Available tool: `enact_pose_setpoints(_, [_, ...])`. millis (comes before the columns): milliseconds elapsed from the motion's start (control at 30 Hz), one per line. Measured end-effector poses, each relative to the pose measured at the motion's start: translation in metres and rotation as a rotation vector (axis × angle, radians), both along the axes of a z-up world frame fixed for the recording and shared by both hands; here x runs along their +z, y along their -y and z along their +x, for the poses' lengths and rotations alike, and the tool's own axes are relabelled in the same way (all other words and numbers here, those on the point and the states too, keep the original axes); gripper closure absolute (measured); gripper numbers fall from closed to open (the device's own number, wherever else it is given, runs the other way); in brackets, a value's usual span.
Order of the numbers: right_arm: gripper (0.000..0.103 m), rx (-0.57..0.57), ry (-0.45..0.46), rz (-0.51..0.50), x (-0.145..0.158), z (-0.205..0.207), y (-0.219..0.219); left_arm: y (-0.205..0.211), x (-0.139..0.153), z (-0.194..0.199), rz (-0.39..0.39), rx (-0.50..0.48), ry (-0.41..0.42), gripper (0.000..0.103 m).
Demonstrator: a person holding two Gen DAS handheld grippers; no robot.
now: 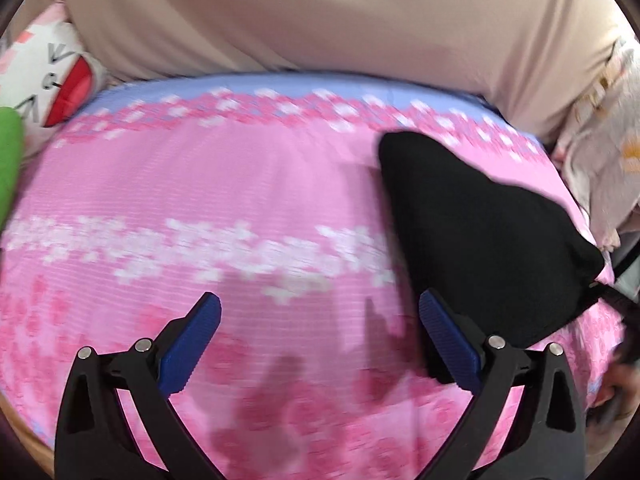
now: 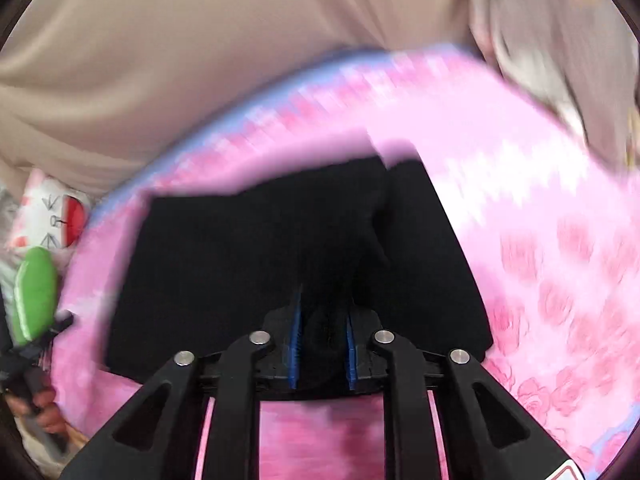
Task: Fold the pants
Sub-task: 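Fold the trouser bundle over with the right gripper toward the left gripper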
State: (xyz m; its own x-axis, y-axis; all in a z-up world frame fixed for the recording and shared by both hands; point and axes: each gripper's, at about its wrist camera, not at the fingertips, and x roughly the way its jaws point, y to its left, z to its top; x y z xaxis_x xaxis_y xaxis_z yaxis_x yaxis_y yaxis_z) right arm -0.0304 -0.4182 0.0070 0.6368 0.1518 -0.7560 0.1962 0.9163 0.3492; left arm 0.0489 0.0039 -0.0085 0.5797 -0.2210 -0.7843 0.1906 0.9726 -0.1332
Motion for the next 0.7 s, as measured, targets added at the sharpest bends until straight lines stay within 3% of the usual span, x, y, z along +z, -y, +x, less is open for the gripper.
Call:
enact_pose_setpoints(67, [0.081,0.000,0.028,0.070,0.000,-0.004,0.005,0.015,-0.007,0.006,-0.036,-0.020,-0.034,0.005])
enact_pose_setpoints(167, [0.072,0.010,0.046,0.038,0.013,-0.004,0.006,0.029,-0.017,0.016,-0.106,-0.037,-0.085,0.006])
enact_pose_setpoints(200, [0.060,0.022,0.045,0.026,0.016,-0.002,0.006,0.035,-0.022,0.022,-0.132,-0.043,-0.109,0.006])
enact_pose_setpoints(267, [0.050,0.017,0.048,0.009,0.016,0.000,0.009,0.044,-0.029,0.029,-0.178,-0.066,-0.146,0.005])
enact_pose_setpoints(367, [0.049,0.059,0.016,0.062,0.003,0.008,0.007,0.060,-0.048,0.042,-0.242,-0.091,-0.228,0.005])
enact_pose_setpoints(400, [0.049,0.061,0.010,0.071,-0.002,0.010,0.007,0.064,-0.047,0.043,-0.233,-0.084,-0.206,0.005])
enact_pose_setpoints(433, [0.049,0.059,0.016,0.061,-0.004,0.011,0.003,0.069,-0.045,0.044,-0.234,-0.107,-0.184,0.014])
enact_pose_setpoints(467, [0.048,0.058,0.022,0.048,-0.004,0.011,-0.001,0.074,-0.046,0.046,-0.257,-0.155,-0.190,0.040])
enact_pose_setpoints(500, [0.050,0.057,0.023,0.043,-0.003,0.012,-0.004,0.075,-0.047,0.049,-0.256,-0.155,-0.198,0.047])
enact_pose_setpoints(533, [0.052,0.058,0.026,0.045,-0.002,0.012,-0.007,0.073,-0.046,0.052,-0.263,-0.153,-0.196,0.069])
enact_pose_setpoints(600, [0.067,0.060,0.025,0.066,-0.001,0.013,-0.013,0.060,-0.039,0.055,-0.299,-0.171,-0.203,0.078])
enact_pose_setpoints(633, [0.081,0.065,0.023,0.070,0.000,0.013,-0.019,0.055,-0.035,0.055,-0.302,-0.174,-0.195,0.081])
enact_pose_setpoints(700, [0.085,0.087,0.022,0.085,0.003,0.015,-0.032,0.033,-0.024,0.054,-0.329,-0.196,-0.201,0.083])
